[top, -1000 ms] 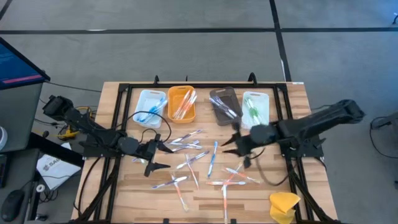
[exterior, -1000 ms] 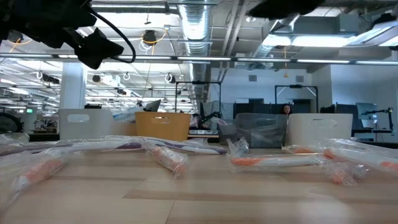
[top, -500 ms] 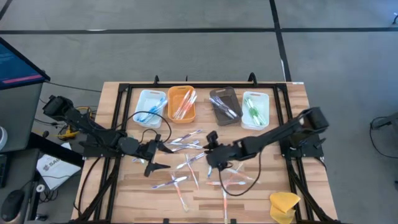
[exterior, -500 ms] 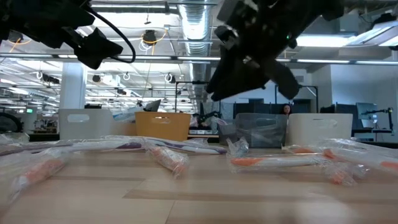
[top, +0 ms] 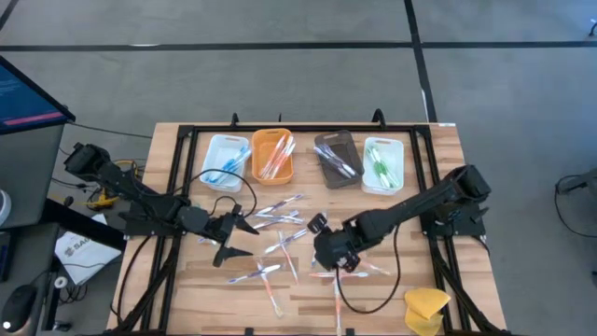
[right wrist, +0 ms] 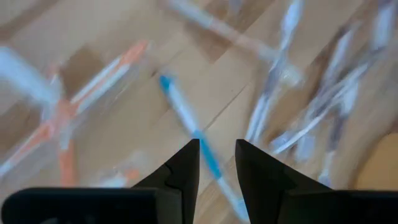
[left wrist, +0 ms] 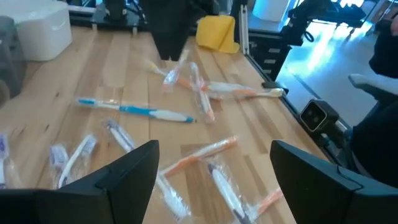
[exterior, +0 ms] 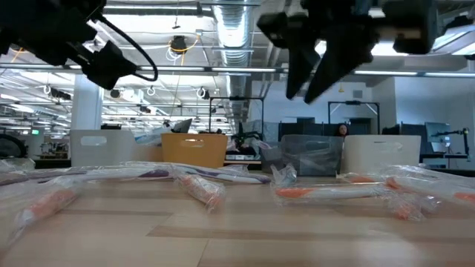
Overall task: Pick & Place Toothbrushes
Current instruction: Put the blue toothbrush into the left white bin
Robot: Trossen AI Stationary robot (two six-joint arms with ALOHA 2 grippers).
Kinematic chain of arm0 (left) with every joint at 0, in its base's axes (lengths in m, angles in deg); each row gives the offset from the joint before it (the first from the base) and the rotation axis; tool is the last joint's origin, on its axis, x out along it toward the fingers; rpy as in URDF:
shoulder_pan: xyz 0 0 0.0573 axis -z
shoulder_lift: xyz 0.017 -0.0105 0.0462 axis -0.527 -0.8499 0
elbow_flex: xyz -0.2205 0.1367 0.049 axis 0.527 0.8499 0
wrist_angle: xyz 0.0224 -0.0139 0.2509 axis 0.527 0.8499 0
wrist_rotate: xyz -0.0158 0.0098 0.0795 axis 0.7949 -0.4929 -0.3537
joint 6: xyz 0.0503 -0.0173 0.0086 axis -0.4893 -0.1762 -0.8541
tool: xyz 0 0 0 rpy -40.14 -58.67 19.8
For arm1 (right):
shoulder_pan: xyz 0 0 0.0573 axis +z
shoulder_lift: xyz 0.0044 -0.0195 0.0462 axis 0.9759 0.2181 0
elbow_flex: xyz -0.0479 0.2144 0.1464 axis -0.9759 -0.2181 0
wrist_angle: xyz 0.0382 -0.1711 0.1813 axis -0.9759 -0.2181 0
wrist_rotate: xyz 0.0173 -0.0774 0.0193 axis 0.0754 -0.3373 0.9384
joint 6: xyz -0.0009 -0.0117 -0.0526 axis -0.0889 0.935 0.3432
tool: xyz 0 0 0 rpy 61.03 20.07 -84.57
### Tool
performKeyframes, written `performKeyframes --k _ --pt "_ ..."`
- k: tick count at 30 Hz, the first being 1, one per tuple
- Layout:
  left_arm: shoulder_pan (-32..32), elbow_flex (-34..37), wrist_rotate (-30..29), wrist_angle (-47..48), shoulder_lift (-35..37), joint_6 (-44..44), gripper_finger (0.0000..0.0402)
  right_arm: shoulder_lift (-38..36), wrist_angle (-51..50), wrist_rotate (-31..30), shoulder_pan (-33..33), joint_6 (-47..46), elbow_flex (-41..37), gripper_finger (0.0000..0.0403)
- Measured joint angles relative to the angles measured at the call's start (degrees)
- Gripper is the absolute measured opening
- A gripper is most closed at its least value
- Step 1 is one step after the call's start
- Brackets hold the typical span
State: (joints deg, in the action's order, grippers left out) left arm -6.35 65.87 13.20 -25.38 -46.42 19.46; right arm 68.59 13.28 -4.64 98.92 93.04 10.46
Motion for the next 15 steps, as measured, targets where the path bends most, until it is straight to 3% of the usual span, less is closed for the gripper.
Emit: performKeyframes --k 15 --pt "0.0 0.8 -0.3 -2.6 0.0 1.6 0.0301 0.2 -0.1 4.1 -6.2 6.9 -3.1 0.0098"
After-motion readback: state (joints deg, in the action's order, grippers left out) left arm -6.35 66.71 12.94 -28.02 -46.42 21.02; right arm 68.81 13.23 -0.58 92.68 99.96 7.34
